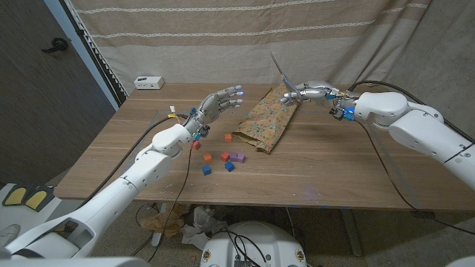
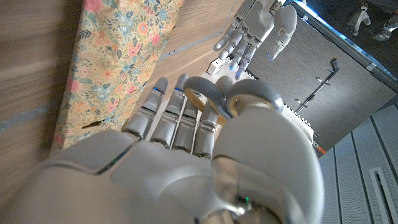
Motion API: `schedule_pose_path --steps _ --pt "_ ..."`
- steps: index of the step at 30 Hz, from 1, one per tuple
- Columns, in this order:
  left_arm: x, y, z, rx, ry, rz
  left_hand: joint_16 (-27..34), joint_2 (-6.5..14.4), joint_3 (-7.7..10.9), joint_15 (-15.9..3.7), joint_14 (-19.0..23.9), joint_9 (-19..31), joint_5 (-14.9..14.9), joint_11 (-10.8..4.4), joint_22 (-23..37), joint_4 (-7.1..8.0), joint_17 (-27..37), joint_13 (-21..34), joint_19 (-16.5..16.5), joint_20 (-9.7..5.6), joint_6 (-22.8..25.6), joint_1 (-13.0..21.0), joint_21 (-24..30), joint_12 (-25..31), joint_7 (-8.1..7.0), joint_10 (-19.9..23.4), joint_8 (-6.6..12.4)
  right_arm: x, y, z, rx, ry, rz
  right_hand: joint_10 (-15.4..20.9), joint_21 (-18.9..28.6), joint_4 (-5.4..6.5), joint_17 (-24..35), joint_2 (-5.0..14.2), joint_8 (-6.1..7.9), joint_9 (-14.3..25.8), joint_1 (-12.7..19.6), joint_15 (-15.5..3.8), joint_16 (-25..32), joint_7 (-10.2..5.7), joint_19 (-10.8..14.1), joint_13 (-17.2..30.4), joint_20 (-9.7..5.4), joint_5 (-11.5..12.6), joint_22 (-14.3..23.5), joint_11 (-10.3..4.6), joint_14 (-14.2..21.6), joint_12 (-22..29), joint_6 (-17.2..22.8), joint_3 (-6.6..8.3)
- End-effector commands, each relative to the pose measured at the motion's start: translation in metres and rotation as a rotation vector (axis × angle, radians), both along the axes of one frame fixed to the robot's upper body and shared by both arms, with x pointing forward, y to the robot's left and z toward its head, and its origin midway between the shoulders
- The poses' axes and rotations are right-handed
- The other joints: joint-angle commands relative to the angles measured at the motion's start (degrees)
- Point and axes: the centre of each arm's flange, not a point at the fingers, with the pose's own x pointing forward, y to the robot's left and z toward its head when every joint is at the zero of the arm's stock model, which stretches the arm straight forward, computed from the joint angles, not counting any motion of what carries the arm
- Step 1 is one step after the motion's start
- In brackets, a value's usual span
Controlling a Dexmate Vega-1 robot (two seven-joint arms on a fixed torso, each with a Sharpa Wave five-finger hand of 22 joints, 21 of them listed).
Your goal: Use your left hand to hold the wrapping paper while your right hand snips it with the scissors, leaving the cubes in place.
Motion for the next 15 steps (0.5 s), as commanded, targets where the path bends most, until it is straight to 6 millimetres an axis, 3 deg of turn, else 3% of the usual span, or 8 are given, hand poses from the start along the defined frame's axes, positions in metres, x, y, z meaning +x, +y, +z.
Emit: schedule_pose_path --steps 1,3,5,7,15 --pt "0.0043 0.0000 -0.0010 -0.012 0.008 0.000 -0.2 0.3 0.58 -8.59 0.0 0.1 0.0 0.17 0.3 -0.13 0.1 0.3 0.6 0.14 -0.3 0.6 -0.1 0.0 0.09 -0.2 -0.02 0.0079 -0.0002 -0.0073 0.069 0.154 0.064 9.6 1.0 -0.32 1.0 0.52 2.35 0.2 -0.3 -8.64 3.0 -0.48 1.7 4.4 -0.50 0.8 0.3 -5.33 5.5 6.2 -0.7 -0.92" --pt "0.0046 -0.0002 -0.0012 -0.010 0.008 0.000 -0.3 0.3 0.65 -8.62 0.0 0.0 0.0 0.12 0.3 -0.13 0.1 0.3 0.7 0.15 -0.4 0.7 -0.1 -0.1 0.15 -0.2 -0.04 0.0081 -0.0006 -0.0070 0.082 0.164 0.062 11.9 1.9 -0.88 2.5 0.85 2.44 -0.2 0.5 -9.29 6.4 -0.78 3.3 8.4 -1.62 1.2 0.5 -6.76 11.6 10.2 -0.8 -0.97" --pt "0.0051 -0.0003 -0.0017 -0.011 0.011 -0.001 -0.3 0.4 0.72 -8.65 0.0 0.0 0.0 0.04 0.3 -0.14 0.1 0.4 0.7 0.12 -0.6 0.7 -0.2 -0.1 0.15 -0.2 -0.11 0.0096 -0.0007 -0.0078 0.093 0.189 0.069 11.6 2.2 -1.27 3.3 0.70 2.60 0.0 1.0 -9.25 7.5 -1.26 3.6 10.7 -1.79 1.3 0.6 -6.99 12.8 12.0 -1.1 -1.13" --pt "0.0055 -0.0003 -0.0022 -0.013 0.014 0.000 -0.3 0.4 0.78 -8.60 0.0 0.0 0.0 0.06 0.3 -0.15 0.0 0.4 0.7 0.14 -0.7 0.8 -0.2 -0.1 0.08 -0.2 -0.15 0.0103 -0.0007 -0.0084 0.102 0.190 0.069 11.8 2.9 -1.57 5.2 0.88 2.85 0.1 1.8 -9.50 10.1 -1.61 4.2 17.0 -2.40 1.5 0.9 -7.35 16.1 17.2 -1.1 -1.28" --pt "0.0059 0.0001 -0.0030 -0.014 0.018 -0.001 -0.4 0.5 1.07 -8.64 0.0 0.0 -0.1 0.10 0.3 -0.18 0.0 0.4 0.8 0.04 -0.7 1.1 -0.4 -0.3 -0.17 -0.1 -0.05 0.0147 0.0001 -0.0154 0.168 0.264 0.082 8.8 3.6 -1.53 6.0 0.99 2.76 -0.1 2.1 -9.56 10.6 -2.00 4.6 23.2 -3.26 1.7 1.2 -7.77 16.6 20.9 -1.7 -1.45"
